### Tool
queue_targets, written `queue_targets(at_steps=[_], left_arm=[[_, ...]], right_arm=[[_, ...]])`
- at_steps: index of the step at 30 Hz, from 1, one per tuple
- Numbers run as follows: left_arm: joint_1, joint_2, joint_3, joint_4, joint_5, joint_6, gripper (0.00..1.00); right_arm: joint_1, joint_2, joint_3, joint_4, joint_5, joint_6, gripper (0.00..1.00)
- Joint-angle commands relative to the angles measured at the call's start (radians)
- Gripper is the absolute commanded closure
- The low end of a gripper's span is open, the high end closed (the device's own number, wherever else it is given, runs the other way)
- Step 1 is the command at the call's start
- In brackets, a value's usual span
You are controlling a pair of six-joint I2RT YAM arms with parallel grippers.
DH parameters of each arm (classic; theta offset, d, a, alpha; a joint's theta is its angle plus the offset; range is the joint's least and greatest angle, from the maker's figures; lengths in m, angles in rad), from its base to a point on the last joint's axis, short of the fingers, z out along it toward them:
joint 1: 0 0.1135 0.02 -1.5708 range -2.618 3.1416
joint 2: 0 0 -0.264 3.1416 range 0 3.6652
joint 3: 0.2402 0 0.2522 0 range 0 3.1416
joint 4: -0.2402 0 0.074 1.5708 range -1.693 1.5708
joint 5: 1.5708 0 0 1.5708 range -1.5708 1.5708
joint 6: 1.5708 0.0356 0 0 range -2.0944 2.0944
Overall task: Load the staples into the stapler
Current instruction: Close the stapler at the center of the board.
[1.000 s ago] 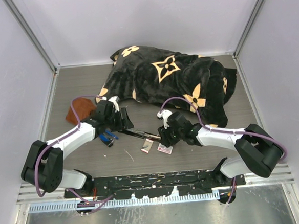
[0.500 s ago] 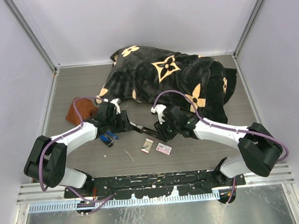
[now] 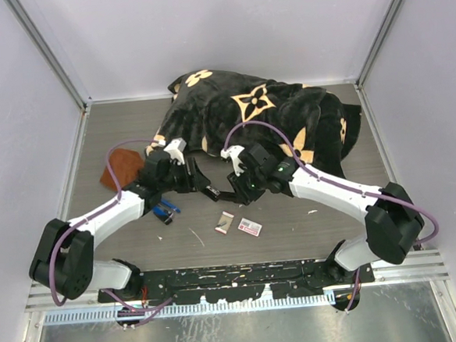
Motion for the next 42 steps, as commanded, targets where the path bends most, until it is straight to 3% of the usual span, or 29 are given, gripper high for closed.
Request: queue_targets(at_steps=[1,5,10,14,21,42], left_arm=[[-0.031,-0.001,-0.026,0.186,0.069,0.068,0.41],[-0.034,-0.033,-0.099,0.316,0.088,0.142,0.29],[-0.034,0.016,-0.113,0.444,0.122,0.118,0.25],[-0.034,0.093,-0.041,0.359,0.0,0.057,0.31],[-0.03,0.2,0.038,0.291,-0.121,0.015,0.3],[0.017,0.344,0.103,0.323,-0.095,0.032,0.42]], right_arm=[[0.003,0.016,0.113,-0.037,0.029,0.019,0.63],[0.003,0.048,0.179,-0.059,0.041,0.03,0.61],[0.002,0.079,0.238,-0.059,0.053,0.024,0.59],[0.002,0.112,0.276,-0.059,0.057,0.022,0.58],[0.002,0.172,0.324,-0.042,0.076,0.007,0.56],[0.002,0.303,0.422,0.057,0.068,0.02,0.51]])
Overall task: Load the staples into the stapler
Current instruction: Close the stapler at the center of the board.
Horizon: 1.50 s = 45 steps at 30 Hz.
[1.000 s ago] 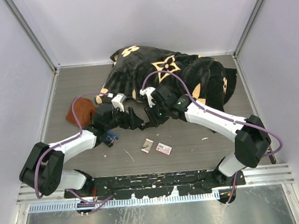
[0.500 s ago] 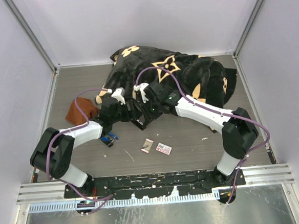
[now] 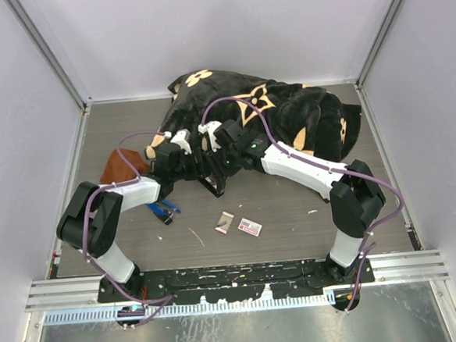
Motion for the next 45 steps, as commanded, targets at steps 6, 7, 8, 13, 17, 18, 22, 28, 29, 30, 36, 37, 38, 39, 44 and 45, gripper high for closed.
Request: queue_targets(at_steps=[6,7,8,13,17,18,22,28,29,30,36,37,38,39,44,45], left_arm=[[0.006,0.053,-0.012,0.062,0.004,0.058,0.43],[0.007,0.063,-0.012,0.066,0.005,0.06,0.43],[0.007,0.068,-0.015,0.066,0.005,0.062,0.44],[0.007,0.052,-0.042,0.066,0.004,0.065,0.44],[0.007,0.04,-0.055,0.061,0.0,0.065,0.44],[0.007,0.038,-0.057,0.059,-0.002,0.066,0.44],[0.007,0.037,-0.063,0.053,-0.007,0.068,0.45],[0.007,0.027,-0.064,0.04,0.002,0.047,0.45],[0.007,0.023,-0.065,0.035,-0.002,0.042,0.46],[0.007,0.019,-0.067,0.029,-0.004,0.038,0.46],[0.006,0.007,-0.072,0.008,-0.01,0.036,0.46],[0.007,0.007,-0.072,0.006,-0.01,0.036,0.46],[0.007,0.007,-0.072,0.005,-0.009,0.035,0.46],[0.007,0.008,-0.073,0.007,-0.009,0.036,0.46],[0.007,0.008,-0.072,0.008,-0.007,0.035,0.47],[0.007,0.008,-0.072,0.009,-0.007,0.035,0.47]], right_arm=[[0.003,0.023,-0.022,0.212,-0.028,0.032,0.48],[0.003,0.025,-0.03,0.231,-0.034,0.033,0.47],[0.002,0.029,-0.036,0.249,-0.042,0.035,0.45],[0.002,0.044,-0.072,0.346,-0.061,0.037,0.31],[0.002,0.029,-0.119,0.441,-0.08,0.054,0.24],[0.002,0.017,-0.136,0.465,-0.08,0.058,0.22],[0.002,-0.067,-0.21,0.552,-0.057,0.058,0.06],[0.002,-0.187,-0.398,0.727,-0.057,0.027,0.09],[0.003,-0.206,-0.422,0.755,-0.065,0.026,0.1],[0.002,-0.221,-0.439,0.774,-0.074,0.026,0.12],[0.003,-0.249,-0.467,0.853,-0.098,0.03,0.31],[0.005,-0.241,-0.458,0.853,-0.098,0.03,0.32],[0.006,-0.232,-0.444,0.85,-0.098,0.027,0.32],[0.007,-0.222,-0.433,0.846,-0.098,0.023,0.32],[0.007,-0.172,-0.385,0.837,-0.077,0.004,0.33],[0.009,-0.162,-0.375,0.835,-0.072,0.002,0.36]])
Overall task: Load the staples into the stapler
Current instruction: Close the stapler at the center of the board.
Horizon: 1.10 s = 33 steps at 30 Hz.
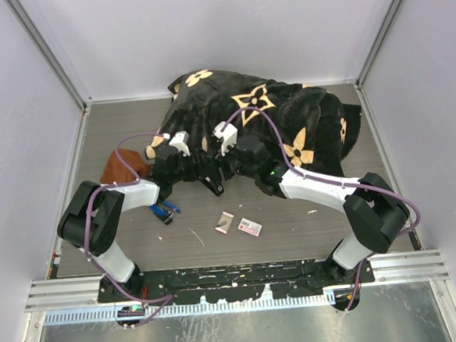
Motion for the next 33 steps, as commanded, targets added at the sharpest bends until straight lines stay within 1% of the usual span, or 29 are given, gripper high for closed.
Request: queue_targets(at_steps=[1,4,12,16,19,21,24,26,28,33], left_arm=[[-0.004,-0.01,-0.025,-0.083,-0.01,-0.005,0.47],[-0.003,-0.012,-0.024,-0.086,-0.01,-0.003,0.47],[-0.003,-0.016,-0.024,-0.09,-0.005,0.003,0.49],[-0.003,-0.017,-0.023,-0.088,0.001,0.012,0.49],[-0.003,-0.017,-0.023,-0.084,0.006,0.012,0.49],[-0.003,-0.021,-0.024,-0.083,0.008,0.012,0.5],[-0.003,-0.037,-0.031,-0.089,-0.006,0.013,0.49],[-0.003,-0.061,-0.045,-0.088,-0.025,0.012,0.48],[-0.003,-0.093,-0.06,-0.093,-0.044,0.011,0.44],[-0.003,-0.173,-0.069,-0.123,-0.036,0.026,0.37]], right_arm=[[0.009,0.035,0.085,0.057,0.017,-0.027,0.38],[0.008,0.062,0.105,0.053,0.035,-0.034,0.4],[0.007,0.12,0.139,0.055,0.044,-0.043,0.4],[0.007,0.147,0.15,0.059,0.046,-0.053,0.44],[0.007,0.162,0.159,0.065,0.046,-0.059,0.5],[0.006,0.167,0.162,0.065,0.038,-0.062,0.6],[0.007,0.162,0.161,0.053,0.037,-0.078,0.7],[0.007,0.153,0.158,0.03,0.042,-0.1,0.74],[0.006,0.137,0.155,0.003,0.052,-0.123,0.78],[0.007,0.094,0.146,-0.078,0.069,-0.17,0.82]])
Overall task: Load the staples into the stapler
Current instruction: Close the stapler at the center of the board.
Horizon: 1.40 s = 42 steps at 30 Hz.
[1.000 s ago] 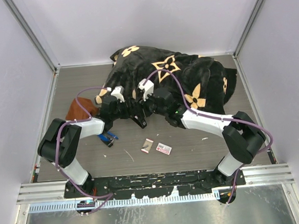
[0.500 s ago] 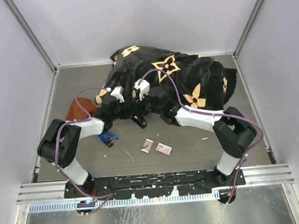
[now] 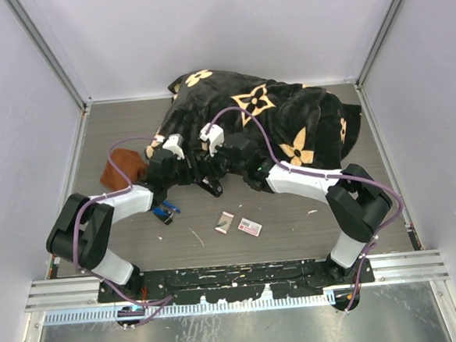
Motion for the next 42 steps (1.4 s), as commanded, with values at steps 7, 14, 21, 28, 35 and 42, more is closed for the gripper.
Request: queue_targets(at_steps=[7,14,21,28,35,42], left_arm=[[-0.009,-0.121,-0.023,-0.121,-0.021,0.056,0.36],[-0.008,-0.219,-0.072,-0.158,-0.09,0.045,0.36],[-0.002,-0.336,-0.104,-0.224,-0.169,0.041,0.33],[0.013,-0.411,-0.143,-0.281,-0.177,0.011,0.27],[0.017,-0.533,-0.183,-0.343,-0.192,-0.029,0.25],[0.019,-0.609,-0.186,-0.408,-0.195,-0.045,0.23]], right_arm=[[-0.004,-0.094,-0.003,-0.12,0.079,-0.07,0.86],[-0.003,-0.115,-0.005,-0.165,0.08,-0.065,0.87],[-0.003,-0.068,0.036,-0.228,0.082,-0.068,0.87],[-0.004,0.044,0.112,-0.283,0.039,-0.074,0.84],[0.007,0.143,0.163,-0.289,-0.001,-0.09,0.76],[0.023,0.175,0.173,-0.29,0.005,-0.103,0.51]])
